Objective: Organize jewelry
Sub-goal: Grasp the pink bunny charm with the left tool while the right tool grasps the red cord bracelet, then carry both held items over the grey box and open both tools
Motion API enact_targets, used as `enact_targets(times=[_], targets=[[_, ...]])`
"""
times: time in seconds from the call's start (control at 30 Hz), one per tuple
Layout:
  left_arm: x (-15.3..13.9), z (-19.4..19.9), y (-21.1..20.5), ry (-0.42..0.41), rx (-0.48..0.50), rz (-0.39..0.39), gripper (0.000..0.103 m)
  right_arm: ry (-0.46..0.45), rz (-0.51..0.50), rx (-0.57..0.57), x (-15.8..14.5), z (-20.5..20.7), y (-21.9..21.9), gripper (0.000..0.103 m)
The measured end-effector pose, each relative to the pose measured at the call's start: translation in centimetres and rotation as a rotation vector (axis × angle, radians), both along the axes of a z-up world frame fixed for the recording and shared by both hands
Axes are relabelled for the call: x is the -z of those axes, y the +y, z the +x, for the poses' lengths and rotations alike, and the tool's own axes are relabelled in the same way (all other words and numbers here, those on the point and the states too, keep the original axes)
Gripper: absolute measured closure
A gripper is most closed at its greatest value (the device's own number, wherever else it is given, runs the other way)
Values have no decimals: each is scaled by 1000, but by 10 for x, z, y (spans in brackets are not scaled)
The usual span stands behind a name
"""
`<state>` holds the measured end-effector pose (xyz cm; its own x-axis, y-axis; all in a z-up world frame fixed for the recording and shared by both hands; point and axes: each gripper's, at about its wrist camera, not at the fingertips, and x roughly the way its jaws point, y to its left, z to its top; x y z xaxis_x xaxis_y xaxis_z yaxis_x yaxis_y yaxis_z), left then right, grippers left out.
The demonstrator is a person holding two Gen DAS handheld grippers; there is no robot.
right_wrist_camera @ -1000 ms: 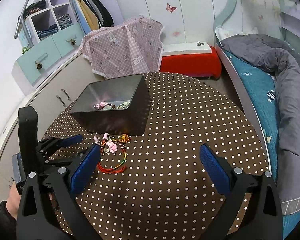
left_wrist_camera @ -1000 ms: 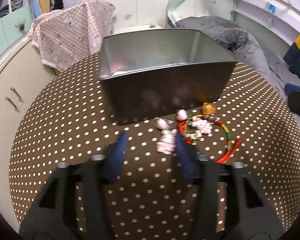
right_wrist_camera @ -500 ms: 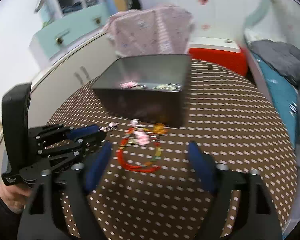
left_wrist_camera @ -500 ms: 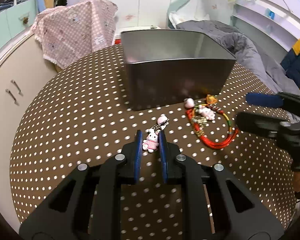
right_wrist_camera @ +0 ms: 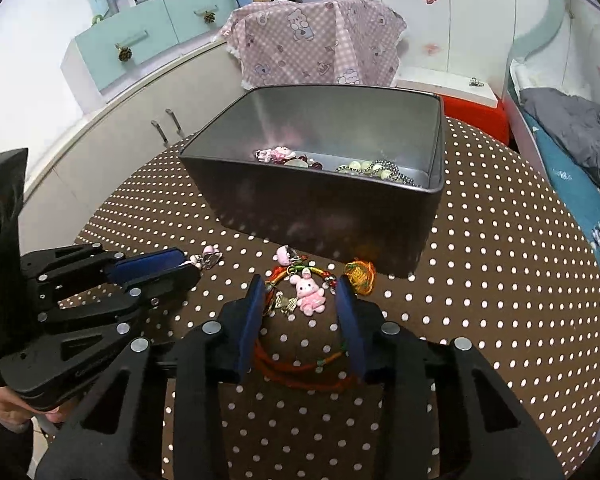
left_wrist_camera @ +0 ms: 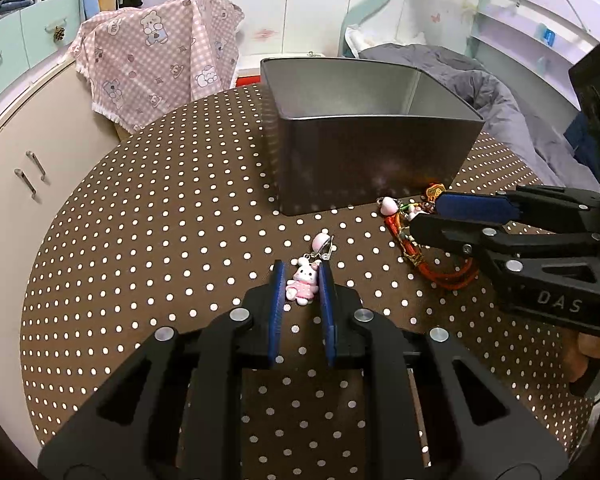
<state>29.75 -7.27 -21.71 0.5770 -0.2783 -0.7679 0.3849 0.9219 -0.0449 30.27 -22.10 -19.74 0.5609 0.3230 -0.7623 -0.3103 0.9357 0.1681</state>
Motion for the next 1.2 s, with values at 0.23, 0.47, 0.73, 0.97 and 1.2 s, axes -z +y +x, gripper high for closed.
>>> enact_targets(times=[0.23, 0.47, 0.73, 0.97, 1.2], targets=[[0, 3, 2, 3, 3, -9, 85, 16, -39, -6, 5, 6, 9, 82], [-1, 4, 1, 7, 24, -33, 87, 2, -40, -1, 5, 4, 14, 87], [-13, -6, 10, -12, 21, -72, 87, -55, 122, 18, -30, -18, -17, 87], [-46, -17, 18, -79, 21, -100, 87, -104, 195, 42, -61, -28, -44, 87], [-83, -23, 27, -145, 27, -140, 87, -180, 200, 38, -94, -32, -50, 87]])
